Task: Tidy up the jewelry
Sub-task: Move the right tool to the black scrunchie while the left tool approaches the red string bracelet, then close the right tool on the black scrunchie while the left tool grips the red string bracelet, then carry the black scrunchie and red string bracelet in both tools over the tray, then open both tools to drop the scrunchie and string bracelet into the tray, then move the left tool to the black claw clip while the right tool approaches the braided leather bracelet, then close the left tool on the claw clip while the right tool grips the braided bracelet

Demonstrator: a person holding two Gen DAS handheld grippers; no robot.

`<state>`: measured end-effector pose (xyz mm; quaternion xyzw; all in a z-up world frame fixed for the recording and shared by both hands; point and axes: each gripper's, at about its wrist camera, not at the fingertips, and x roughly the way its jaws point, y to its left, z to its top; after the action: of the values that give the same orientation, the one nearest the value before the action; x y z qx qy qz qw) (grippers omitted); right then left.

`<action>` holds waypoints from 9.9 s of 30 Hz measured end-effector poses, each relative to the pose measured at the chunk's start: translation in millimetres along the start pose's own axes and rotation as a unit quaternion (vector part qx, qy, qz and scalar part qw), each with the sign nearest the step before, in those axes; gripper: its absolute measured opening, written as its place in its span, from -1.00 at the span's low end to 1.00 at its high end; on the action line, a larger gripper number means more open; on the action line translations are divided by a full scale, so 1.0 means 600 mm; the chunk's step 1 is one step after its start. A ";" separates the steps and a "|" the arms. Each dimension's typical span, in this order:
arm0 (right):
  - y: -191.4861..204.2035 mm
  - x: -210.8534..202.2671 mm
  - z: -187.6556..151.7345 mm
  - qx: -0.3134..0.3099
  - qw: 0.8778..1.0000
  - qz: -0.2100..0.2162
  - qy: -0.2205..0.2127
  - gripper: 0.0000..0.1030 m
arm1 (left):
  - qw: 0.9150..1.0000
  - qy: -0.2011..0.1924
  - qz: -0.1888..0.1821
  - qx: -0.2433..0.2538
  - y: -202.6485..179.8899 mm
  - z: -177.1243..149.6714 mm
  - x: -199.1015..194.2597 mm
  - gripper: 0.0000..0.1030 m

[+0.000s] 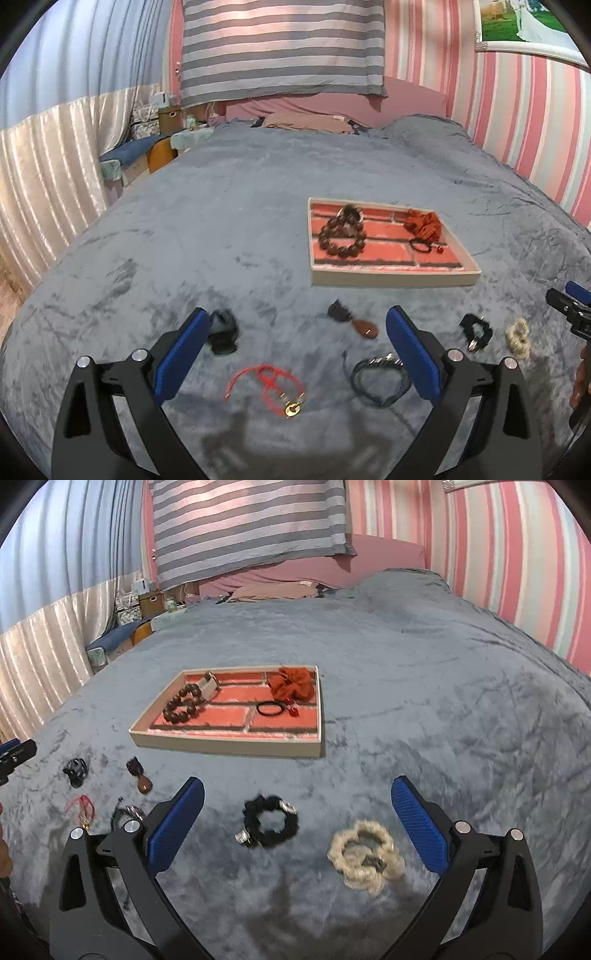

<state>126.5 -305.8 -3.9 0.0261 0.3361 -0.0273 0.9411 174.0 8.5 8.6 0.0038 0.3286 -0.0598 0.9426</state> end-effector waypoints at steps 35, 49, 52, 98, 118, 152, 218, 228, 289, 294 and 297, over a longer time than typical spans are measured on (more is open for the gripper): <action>0.009 0.047 -0.092 -0.021 0.994 -0.106 -0.025 0.92 | 0.999 0.012 0.037 0.002 0.042 -0.096 0.050 0.84; 0.006 0.074 -0.109 0.009 0.995 -0.094 0.004 0.91 | 0.999 0.040 0.024 0.016 0.019 -0.116 0.094 0.83; 0.010 0.093 -0.111 0.019 0.996 -0.080 0.022 0.90 | 0.998 0.053 0.017 0.014 0.015 -0.120 0.108 0.83; 0.041 0.215 -0.099 0.001 0.996 -0.044 0.083 -0.72 | 0.994 0.108 -0.016 0.026 0.007 -0.139 0.180 -0.48; 0.045 0.178 -0.096 0.003 0.999 -0.033 0.027 -0.77 | 0.997 0.078 -0.026 0.009 0.024 -0.118 0.174 -0.89; 0.072 0.295 0.176 -0.001 1.000 0.004 0.008 -0.77 | 0.994 0.071 -0.077 0.035 -0.176 0.190 0.350 -0.89; 0.037 -0.039 0.032 0.050 0.996 0.053 -0.048 0.92 | 1.000 -0.008 0.004 0.026 0.062 0.028 -0.005 0.85; 0.077 -0.021 -0.046 0.058 0.997 0.046 -0.026 0.92 | 0.999 -0.030 0.000 0.028 0.092 -0.013 -0.012 0.85; 0.281 0.197 -0.111 -0.062 0.993 -0.001 0.099 0.79 | 0.994 0.104 -0.010 -0.008 0.161 -0.052 0.231 0.85; 0.286 0.199 -0.112 -0.069 0.993 0.005 0.100 0.53 | 0.993 0.113 -0.014 -0.008 0.163 -0.053 0.238 0.69; 0.289 0.200 -0.114 -0.073 0.992 0.012 0.102 0.37 | 0.992 0.125 -0.015 -0.013 0.168 -0.056 0.248 0.48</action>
<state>188.3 -132.5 -127.5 -0.0363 0.4314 0.0120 0.9014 280.8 93.6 -113.1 -0.0064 0.4450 -0.0691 0.8929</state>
